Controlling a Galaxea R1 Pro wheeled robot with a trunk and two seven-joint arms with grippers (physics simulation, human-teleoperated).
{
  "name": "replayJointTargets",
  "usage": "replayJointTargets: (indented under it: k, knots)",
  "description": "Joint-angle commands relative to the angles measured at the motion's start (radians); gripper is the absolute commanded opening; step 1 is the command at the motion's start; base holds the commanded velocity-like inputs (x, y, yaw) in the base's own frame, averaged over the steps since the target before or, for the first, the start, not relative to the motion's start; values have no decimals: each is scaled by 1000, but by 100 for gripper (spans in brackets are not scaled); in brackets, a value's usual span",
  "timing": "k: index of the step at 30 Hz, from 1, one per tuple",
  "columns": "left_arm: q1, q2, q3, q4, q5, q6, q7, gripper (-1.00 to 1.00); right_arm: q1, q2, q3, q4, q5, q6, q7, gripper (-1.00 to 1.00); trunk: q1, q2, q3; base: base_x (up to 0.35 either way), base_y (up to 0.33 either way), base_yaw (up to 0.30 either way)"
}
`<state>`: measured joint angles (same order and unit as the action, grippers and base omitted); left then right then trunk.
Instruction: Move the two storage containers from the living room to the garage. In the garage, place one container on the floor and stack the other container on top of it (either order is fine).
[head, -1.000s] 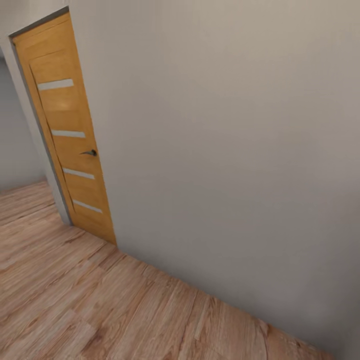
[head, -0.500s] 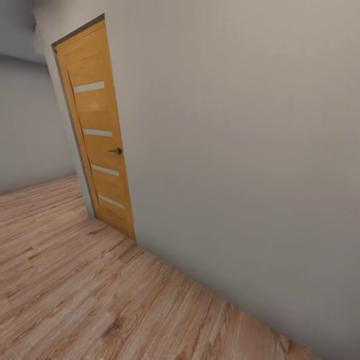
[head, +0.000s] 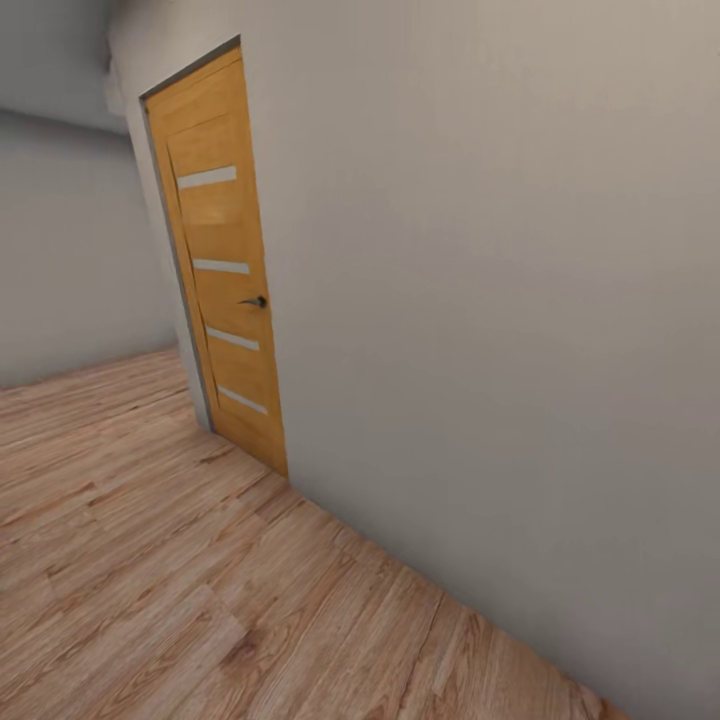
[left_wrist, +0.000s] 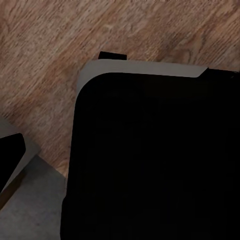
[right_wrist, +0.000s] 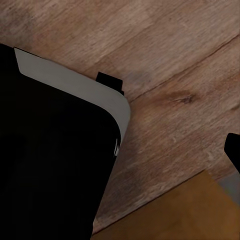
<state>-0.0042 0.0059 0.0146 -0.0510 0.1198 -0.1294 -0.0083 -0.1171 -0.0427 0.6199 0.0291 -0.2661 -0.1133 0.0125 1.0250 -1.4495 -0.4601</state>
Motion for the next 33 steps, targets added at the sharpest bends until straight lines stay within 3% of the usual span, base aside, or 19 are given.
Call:
replayJointTargets:
  k: [1, 9, 17, 24, 33]
  knots:
    - [0, 0, 1, 0, 8, -3, -1, 100, -1, 1, 8, 3, -10, -6, 1, 100, 0, -1, 0, 0, 0, 4]
    - [0, -1, 1, 1, 9, -1, -1, 100, -1, 1, 8, 3, -10, -5, 1, 100, 0, -1, 3, 37, 0, 1]
    - [0, 0, -1, 1, 9, 0, -1, 100, -1, 2, 8, 3, -10, -5, 1, 100, 0, -1, 4, 286, 0, 2]
    - [0, -1, 0, 0, 9, -1, -1, 100, -1, 1, 8, 3, -10, -6, 1, 100, 0, -1, 4, 279, 0, 214]
    - [0, 0, 1, 0, 9, -1, -1, 100, -1, 0, 9, 3, -9, -11, 1, 100, 0, -1, 4, 28, 0, 105]
